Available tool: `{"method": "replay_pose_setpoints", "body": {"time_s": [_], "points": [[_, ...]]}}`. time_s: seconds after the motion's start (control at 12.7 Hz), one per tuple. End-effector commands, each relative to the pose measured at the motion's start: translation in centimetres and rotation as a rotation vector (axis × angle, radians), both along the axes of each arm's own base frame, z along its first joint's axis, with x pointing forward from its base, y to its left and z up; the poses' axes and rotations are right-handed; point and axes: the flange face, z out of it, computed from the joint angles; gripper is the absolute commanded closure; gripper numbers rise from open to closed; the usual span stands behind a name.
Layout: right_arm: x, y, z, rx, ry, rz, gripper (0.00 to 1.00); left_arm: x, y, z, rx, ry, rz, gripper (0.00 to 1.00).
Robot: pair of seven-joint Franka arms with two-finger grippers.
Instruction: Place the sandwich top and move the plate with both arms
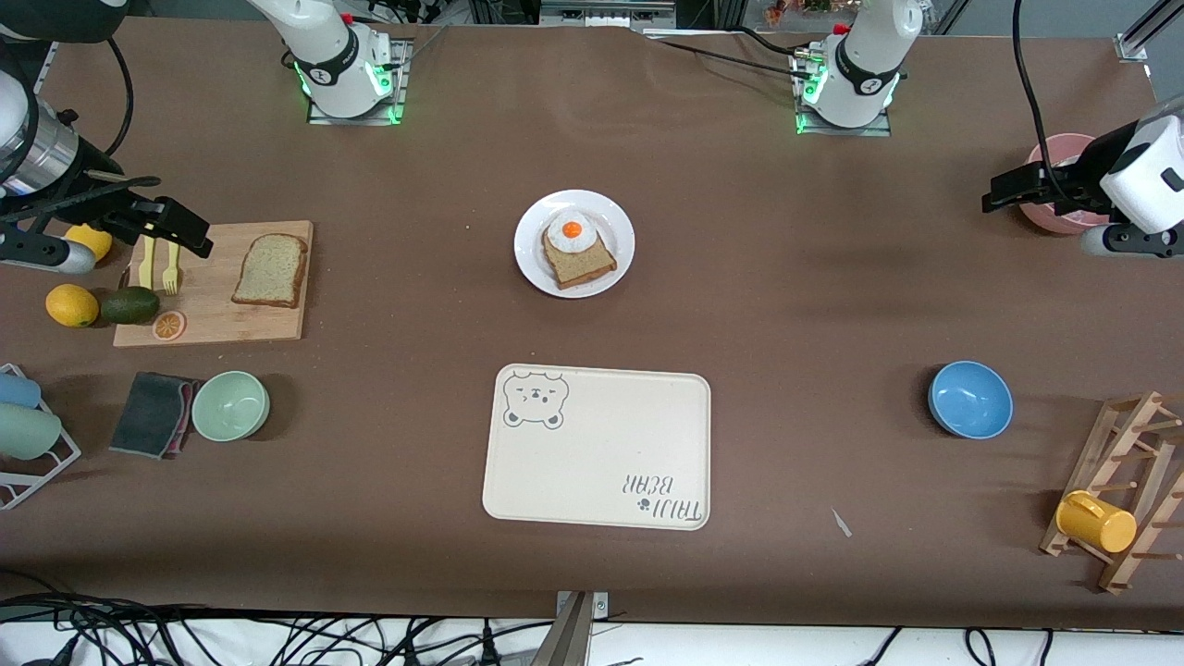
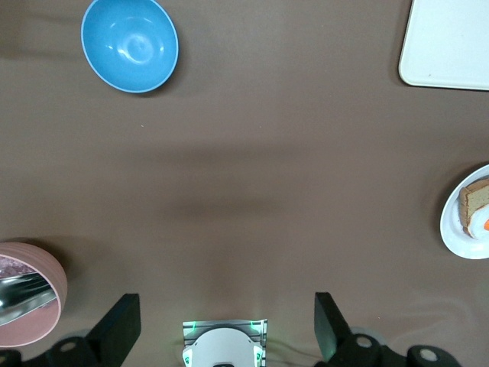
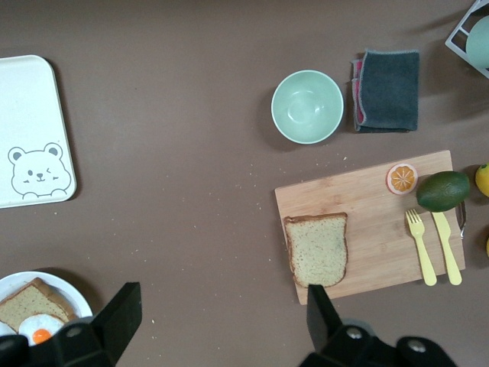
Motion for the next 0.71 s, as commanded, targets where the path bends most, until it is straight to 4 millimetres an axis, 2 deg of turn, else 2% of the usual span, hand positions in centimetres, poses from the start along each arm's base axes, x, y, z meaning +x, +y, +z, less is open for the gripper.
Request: {"method": "replay_pose_setpoints", "body": {"time_s": [0.0,0.63], "points": [[0.02,0.04,0.46,0.007,0.007,-0.001,0.02,-0.1,0.05,-0.22,-0.012,0.006,-0.004,0.0],[0.21,0.0,0.19,0.012,0.01,0.034,0.01,-0.7,0.93,-0.4,0.015,0.047,0.0,0.0]]}}
